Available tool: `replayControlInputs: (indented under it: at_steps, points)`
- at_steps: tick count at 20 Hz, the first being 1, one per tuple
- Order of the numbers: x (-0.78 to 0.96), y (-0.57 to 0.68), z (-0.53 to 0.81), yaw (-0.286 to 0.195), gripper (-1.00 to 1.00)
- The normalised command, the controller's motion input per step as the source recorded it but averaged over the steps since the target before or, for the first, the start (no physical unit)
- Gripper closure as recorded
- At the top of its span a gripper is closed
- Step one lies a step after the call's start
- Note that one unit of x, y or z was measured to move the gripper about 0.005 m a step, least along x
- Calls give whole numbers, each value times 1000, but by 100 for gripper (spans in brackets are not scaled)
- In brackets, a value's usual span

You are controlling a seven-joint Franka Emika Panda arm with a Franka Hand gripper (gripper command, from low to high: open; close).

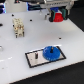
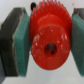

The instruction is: Insert the blue gear onto the right peg, followed by the red gear

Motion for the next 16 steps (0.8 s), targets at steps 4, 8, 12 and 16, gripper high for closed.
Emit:
replayControlInputs:
  at_steps: [4,8,12,16]
  points:
    - [864,-80,354,0,100]
    - [876,-93,317,0,100]
    - [846,-151,282,0,100]
    - [799,-188,182,0,100]
